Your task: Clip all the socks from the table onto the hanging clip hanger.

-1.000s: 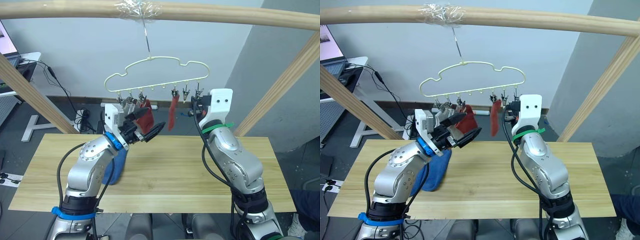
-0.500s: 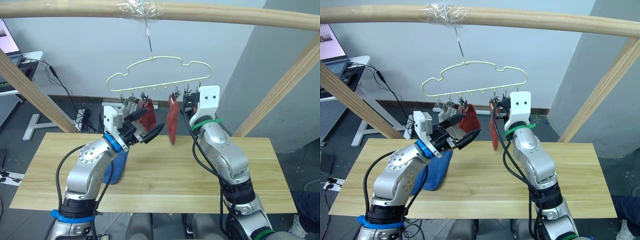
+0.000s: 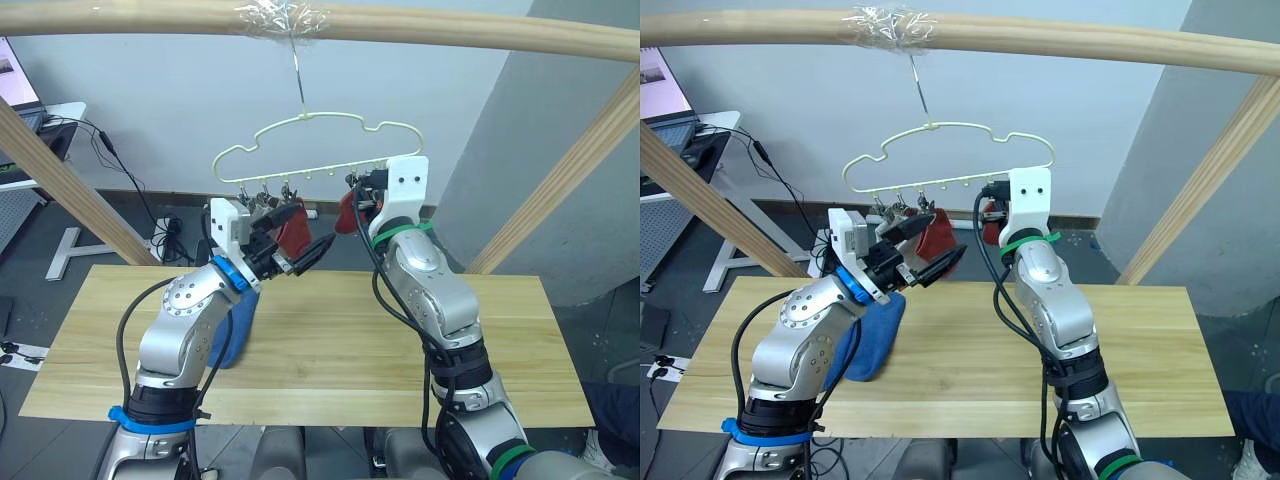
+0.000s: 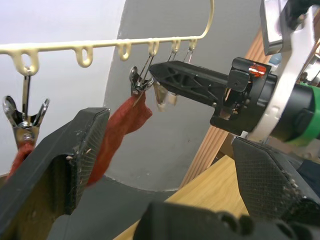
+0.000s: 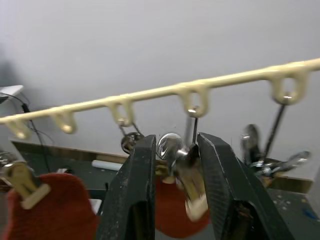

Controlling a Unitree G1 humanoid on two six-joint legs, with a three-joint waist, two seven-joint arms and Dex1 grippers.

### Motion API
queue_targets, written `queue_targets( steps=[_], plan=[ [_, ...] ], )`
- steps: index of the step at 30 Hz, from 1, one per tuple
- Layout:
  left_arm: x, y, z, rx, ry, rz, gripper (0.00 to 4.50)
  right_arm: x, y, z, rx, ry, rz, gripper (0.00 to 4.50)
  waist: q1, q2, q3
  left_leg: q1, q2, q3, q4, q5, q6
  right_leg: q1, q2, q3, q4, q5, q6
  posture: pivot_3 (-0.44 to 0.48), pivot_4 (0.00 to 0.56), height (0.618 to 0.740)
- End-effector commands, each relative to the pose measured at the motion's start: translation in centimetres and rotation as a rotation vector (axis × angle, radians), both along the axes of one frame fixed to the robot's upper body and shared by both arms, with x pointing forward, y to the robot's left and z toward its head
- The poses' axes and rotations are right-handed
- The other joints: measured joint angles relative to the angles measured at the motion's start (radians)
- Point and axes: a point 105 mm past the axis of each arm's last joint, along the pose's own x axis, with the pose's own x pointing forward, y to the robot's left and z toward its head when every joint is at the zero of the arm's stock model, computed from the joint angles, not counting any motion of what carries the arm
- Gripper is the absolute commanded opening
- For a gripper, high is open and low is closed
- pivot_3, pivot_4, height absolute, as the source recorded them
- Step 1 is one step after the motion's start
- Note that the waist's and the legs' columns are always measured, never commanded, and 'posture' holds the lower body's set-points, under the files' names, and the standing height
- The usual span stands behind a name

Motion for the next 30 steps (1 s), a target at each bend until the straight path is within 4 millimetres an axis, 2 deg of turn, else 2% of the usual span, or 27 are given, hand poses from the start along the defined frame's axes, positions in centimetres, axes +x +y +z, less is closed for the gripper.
queue_targets(
  steps=[1,11,17,30],
  plan=[
    [-0.4,-1.1,1.3,0.003,-0.045,-0.01,4.5,-0.4,0.8,1.5,0.013,-0.055,0.026,1.34,0.001,0.0,0.0,0.0,0.0,0.0,0.0,0.0,0.0,0.0,0.0,0.0,0.0,0.0,0.0,0.215,0.204,0.74],
    [-0.8,-1.1,1.4,0.0,-0.041,0.001,4.5,-0.1,1.1,1.0,0.008,-0.032,0.034,1.34,0.003,0.0,0.0,0.0,0.0,0.0,0.0,0.0,0.0,0.0,0.0,0.0,0.0,0.0,0.0,0.223,0.206,0.74],
    [-1.2,-0.9,1.1,0.002,-0.039,0.0,4.5,0.2,0.2,-0.5,-0.002,0.01,-0.007,1.34,0.004,0.0,0.0,0.0,0.0,0.0,0.0,0.0,0.0,0.0,0.0,0.0,0.0,0.0,0.0,0.223,0.206,0.74],
    [-1.0,-1.3,1.2,-0.003,-0.043,-0.005,4.5,0.0,-1.0,-0.7,-0.025,-0.005,-0.06,1.34,0.004,0.0,0.0,0.0,0.0,0.0,0.0,0.0,0.0,0.0,0.0,0.0,0.0,0.0,0.0,0.219,0.197,0.74]
  ],
)
